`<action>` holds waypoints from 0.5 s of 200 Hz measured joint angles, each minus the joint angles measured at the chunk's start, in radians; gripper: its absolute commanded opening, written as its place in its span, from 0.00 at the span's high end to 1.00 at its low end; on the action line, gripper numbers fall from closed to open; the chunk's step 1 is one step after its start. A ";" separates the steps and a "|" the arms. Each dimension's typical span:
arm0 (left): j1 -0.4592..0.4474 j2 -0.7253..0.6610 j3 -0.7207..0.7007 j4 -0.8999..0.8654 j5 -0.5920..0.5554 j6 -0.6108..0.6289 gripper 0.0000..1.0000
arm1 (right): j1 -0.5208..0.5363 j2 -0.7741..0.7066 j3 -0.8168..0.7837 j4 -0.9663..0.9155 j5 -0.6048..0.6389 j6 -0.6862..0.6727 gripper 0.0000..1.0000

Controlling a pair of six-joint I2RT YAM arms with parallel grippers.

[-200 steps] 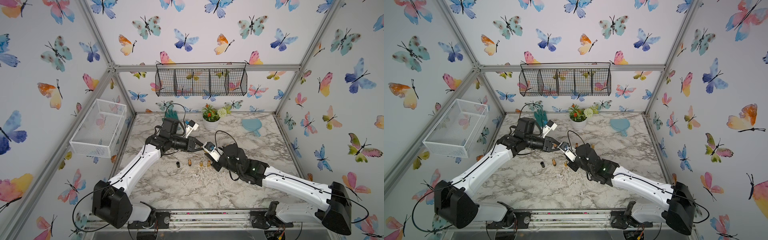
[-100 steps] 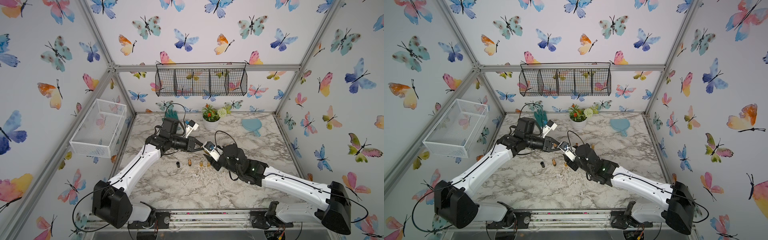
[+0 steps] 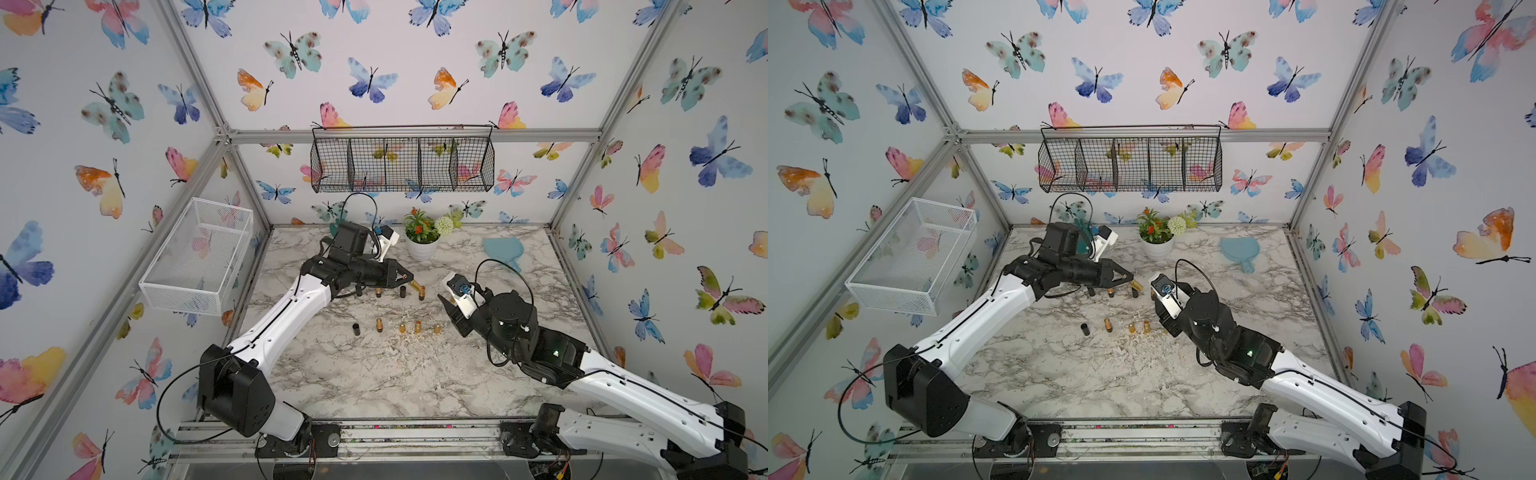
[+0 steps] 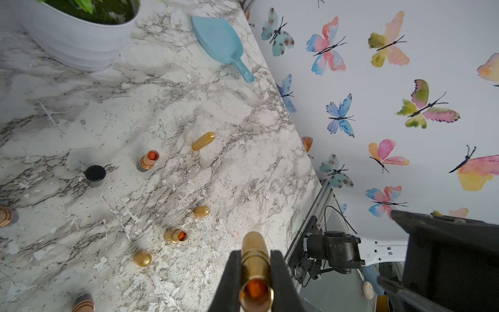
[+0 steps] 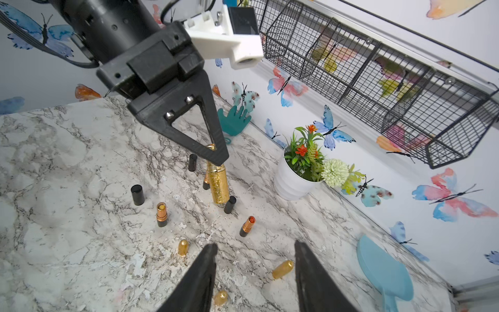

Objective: Open the lipstick cap
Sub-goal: Place the lipstick at the center of the board.

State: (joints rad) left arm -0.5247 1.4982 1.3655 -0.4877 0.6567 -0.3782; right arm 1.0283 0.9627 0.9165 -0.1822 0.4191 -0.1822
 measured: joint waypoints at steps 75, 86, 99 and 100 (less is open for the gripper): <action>-0.268 0.227 0.111 0.011 -0.315 0.042 0.92 | 0.000 -0.050 0.044 -0.163 0.090 0.011 0.51; -0.304 0.277 0.143 0.005 -0.364 0.054 0.92 | 0.000 -0.062 0.053 -0.182 0.104 0.014 0.51; -0.341 0.351 0.198 -0.005 -0.416 0.069 0.92 | 0.000 -0.080 0.058 -0.203 0.117 0.018 0.51; -0.344 0.358 0.202 -0.005 -0.419 0.071 0.92 | 0.000 -0.082 0.059 -0.204 0.118 0.018 0.51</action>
State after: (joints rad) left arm -0.8688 1.8561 1.5677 -0.4931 0.2375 -0.3077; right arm 1.0279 0.8806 0.9752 -0.3866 0.5369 -0.1646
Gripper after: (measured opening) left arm 0.166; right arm 0.493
